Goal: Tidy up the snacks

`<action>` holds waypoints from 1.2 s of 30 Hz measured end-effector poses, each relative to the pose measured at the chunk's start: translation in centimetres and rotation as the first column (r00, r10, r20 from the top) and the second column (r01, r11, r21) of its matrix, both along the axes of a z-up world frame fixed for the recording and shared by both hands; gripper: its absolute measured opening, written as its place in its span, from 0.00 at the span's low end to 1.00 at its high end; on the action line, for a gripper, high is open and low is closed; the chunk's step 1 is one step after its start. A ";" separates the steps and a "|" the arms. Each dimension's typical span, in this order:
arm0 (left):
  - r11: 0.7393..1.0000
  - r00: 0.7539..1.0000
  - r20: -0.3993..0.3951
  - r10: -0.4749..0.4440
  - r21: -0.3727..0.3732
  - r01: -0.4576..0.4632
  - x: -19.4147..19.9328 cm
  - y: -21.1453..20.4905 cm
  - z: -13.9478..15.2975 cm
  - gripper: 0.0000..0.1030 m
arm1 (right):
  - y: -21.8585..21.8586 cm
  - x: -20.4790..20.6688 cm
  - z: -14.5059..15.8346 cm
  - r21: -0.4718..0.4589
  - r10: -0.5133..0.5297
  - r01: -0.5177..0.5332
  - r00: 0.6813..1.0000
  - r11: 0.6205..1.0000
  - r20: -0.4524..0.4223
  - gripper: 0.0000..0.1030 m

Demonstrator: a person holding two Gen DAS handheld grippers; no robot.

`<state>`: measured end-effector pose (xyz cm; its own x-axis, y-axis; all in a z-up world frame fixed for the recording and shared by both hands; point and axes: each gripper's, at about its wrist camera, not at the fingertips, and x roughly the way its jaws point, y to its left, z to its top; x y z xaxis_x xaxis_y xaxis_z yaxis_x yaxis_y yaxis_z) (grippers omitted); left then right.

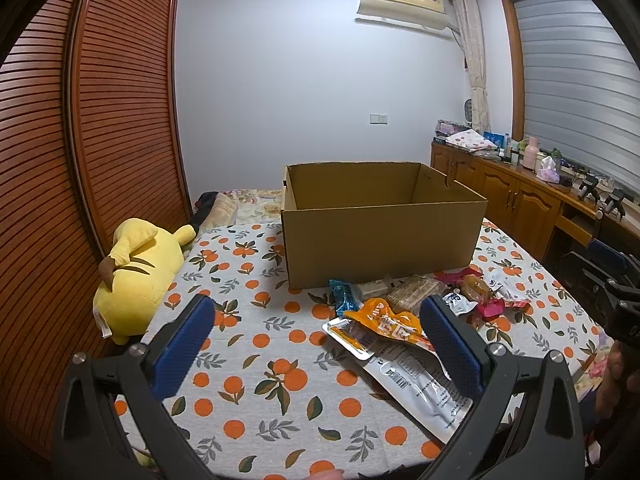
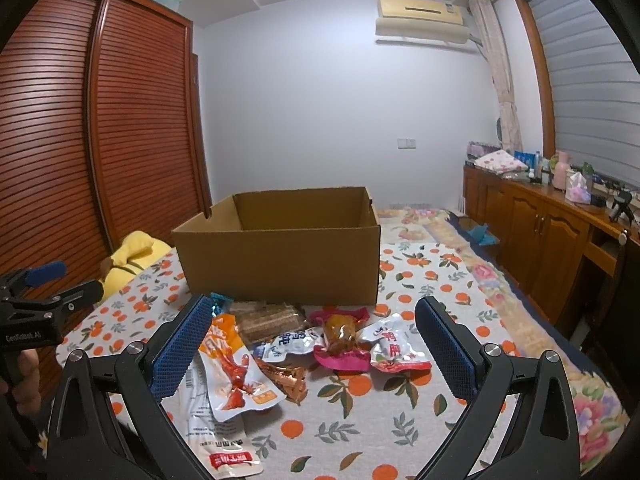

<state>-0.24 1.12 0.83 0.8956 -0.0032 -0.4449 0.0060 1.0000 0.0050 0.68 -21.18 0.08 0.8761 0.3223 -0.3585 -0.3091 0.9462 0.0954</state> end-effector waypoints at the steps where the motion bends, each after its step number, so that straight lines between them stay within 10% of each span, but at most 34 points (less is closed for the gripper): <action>1: 1.000 1.000 0.000 0.000 -0.001 0.000 0.0 0.0 0.0 1.00 | 0.0 0.0 0.0 0.000 -0.001 0.001 1.000 1.000 0.000 1.00; 36: 1.000 1.000 0.002 -0.002 0.008 0.002 -0.2 0.1 0.3 1.00 | 0.0 -0.1 0.2 -0.007 0.000 0.000 1.000 1.000 -0.002 1.00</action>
